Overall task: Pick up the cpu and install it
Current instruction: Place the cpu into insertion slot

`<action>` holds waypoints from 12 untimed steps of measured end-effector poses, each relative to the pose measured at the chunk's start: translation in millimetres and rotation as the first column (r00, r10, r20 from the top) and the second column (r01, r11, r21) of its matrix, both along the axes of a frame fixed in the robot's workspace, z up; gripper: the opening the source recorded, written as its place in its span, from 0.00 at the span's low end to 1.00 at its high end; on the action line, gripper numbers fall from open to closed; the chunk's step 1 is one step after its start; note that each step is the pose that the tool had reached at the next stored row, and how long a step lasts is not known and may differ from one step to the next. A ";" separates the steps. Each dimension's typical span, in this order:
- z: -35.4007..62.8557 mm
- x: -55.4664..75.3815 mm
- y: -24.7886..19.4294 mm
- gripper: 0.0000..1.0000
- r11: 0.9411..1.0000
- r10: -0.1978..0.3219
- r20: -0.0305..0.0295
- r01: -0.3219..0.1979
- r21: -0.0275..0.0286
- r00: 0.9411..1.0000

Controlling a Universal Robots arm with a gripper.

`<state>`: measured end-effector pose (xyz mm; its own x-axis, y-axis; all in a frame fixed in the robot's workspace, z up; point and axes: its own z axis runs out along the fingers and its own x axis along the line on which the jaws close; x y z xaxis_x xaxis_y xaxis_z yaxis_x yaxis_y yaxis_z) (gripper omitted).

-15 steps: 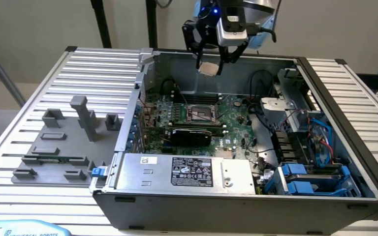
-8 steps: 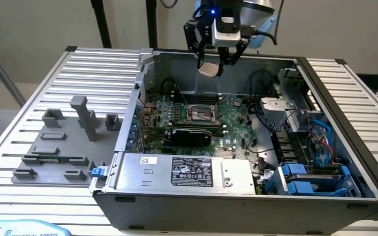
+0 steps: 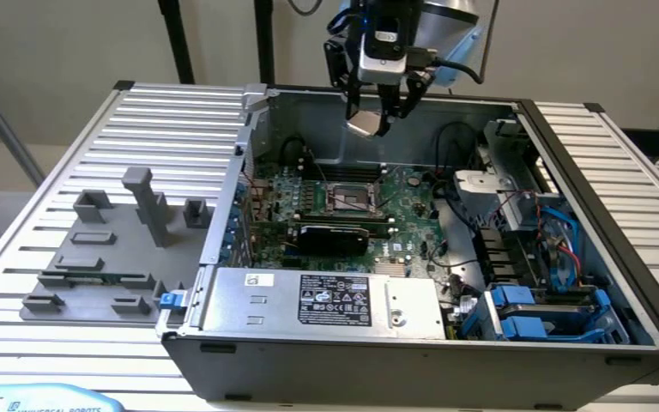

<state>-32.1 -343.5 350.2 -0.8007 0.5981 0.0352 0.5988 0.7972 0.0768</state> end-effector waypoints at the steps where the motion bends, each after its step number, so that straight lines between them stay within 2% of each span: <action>1: -0.3 0.0 0.0 0.55 1.000 -0.018 0.000 0.018 0.000 1.000; 4: -1.2 0.0 0.0 0.55 0.997 -0.072 0.000 0.072 0.000 0.997; 7: -2.2 0.0 0.0 0.55 0.992 -0.126 0.000 0.126 0.000 0.992; 12: -3.8 0.0 0.0 0.55 0.976 -0.216 0.000 0.216 0.000 0.976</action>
<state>-32.1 -343.4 346.4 -0.6528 0.7567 0.0352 0.7567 0.6492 0.0769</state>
